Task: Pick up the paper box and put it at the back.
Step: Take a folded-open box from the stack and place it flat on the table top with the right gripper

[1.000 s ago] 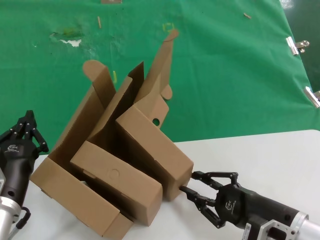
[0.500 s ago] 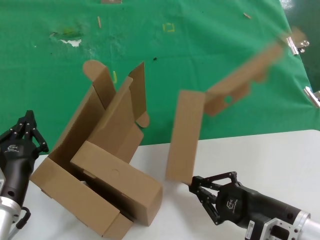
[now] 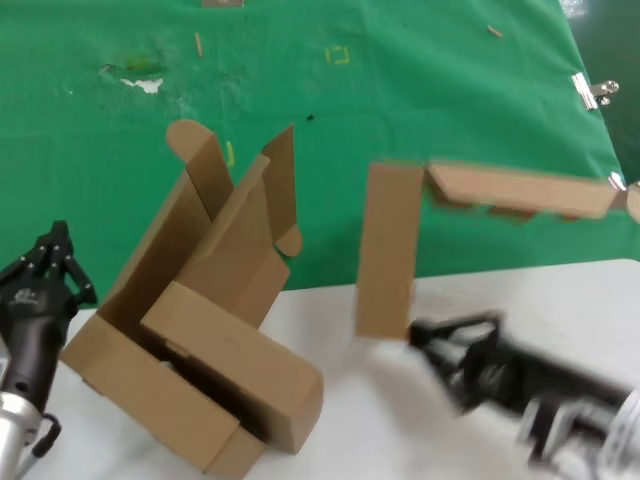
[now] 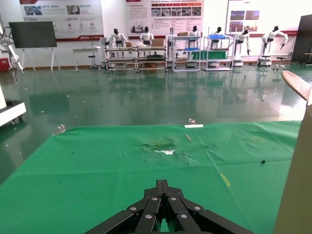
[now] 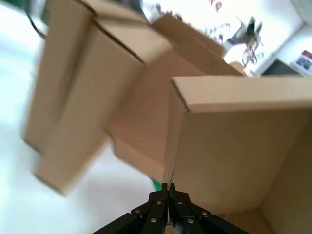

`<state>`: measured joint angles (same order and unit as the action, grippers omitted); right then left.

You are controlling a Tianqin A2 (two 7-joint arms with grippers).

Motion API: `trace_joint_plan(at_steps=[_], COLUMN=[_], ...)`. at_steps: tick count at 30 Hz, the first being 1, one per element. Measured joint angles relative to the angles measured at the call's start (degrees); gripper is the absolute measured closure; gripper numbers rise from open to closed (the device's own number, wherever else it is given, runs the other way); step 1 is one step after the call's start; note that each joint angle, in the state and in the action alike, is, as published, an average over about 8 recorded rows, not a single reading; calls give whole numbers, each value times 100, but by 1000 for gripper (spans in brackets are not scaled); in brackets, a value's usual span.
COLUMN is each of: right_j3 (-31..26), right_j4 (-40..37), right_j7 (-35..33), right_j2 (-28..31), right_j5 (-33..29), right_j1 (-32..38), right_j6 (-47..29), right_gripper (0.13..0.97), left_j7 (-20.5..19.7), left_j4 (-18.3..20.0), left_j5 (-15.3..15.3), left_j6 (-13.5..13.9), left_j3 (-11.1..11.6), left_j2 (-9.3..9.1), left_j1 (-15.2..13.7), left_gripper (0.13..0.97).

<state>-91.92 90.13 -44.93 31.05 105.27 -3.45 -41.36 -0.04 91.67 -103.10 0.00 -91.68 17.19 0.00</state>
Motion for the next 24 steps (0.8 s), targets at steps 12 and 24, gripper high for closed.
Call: trace_joint_plan(at_steps=[12,24], right_j3=[-681,-1884], right_j4=[-838,-2825], right_j7=[2379,3357], right_j2=[1531,1449], right_j5=[-2546,-4229], right_j1=[2402,4491], right_j6=[88,-944], right_gripper=[957,957], left_j7=[0,1], left_j4=[0,0], left_j5=[0,-1], left_j6=[0,0], left_j3=[0,0], left_j2=[0,0], left_j1=[0,0], left_gripper=[957,957])
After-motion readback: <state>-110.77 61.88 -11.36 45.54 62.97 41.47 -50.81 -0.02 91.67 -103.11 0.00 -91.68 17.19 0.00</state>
